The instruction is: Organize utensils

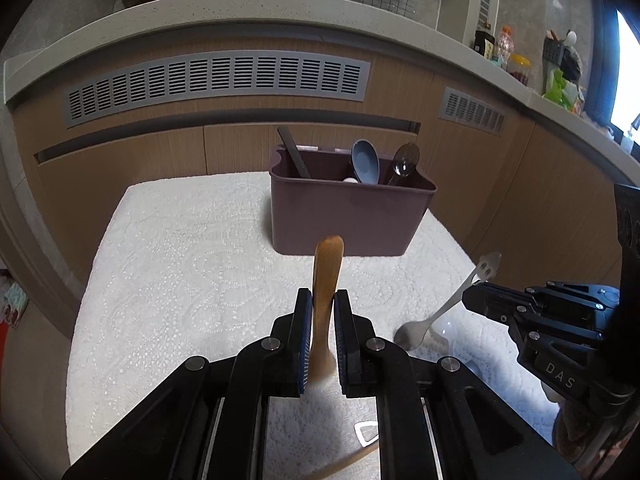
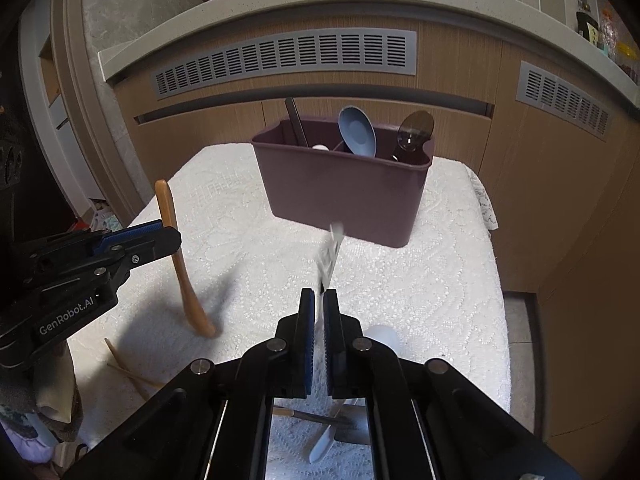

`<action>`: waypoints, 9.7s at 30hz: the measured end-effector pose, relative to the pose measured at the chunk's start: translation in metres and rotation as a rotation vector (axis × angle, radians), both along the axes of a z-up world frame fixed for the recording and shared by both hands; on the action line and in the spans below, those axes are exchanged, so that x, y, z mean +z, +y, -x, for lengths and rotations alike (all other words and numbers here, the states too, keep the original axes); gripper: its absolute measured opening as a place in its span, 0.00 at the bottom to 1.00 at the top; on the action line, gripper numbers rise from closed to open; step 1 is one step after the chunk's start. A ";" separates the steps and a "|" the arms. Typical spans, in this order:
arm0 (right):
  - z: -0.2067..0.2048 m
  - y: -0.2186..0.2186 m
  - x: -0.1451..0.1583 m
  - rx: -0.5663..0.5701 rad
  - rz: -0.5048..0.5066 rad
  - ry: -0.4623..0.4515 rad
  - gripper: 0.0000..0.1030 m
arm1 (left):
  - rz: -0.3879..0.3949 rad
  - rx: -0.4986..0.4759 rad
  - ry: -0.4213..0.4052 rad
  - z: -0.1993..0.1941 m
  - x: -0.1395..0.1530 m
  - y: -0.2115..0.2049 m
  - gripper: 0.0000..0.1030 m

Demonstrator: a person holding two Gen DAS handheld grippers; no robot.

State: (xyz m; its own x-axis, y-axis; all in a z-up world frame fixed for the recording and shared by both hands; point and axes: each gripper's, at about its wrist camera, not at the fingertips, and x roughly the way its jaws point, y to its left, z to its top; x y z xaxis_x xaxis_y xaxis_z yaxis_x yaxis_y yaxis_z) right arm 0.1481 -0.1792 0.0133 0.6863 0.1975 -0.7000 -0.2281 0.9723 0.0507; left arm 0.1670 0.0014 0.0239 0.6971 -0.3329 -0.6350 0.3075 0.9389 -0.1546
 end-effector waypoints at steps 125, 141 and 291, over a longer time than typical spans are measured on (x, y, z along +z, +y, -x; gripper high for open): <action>-0.105 -0.033 0.131 -0.012 -0.120 -0.179 0.26 | 0.057 0.017 -0.308 -0.134 0.114 -0.032 0.12; -0.136 -0.045 0.057 -0.122 -0.083 -0.034 0.54 | 0.046 0.040 -0.085 -0.155 0.036 -0.014 0.37; 0.001 -0.016 0.007 -0.054 0.019 -0.025 0.29 | 0.138 0.070 -0.085 0.025 0.007 0.033 0.06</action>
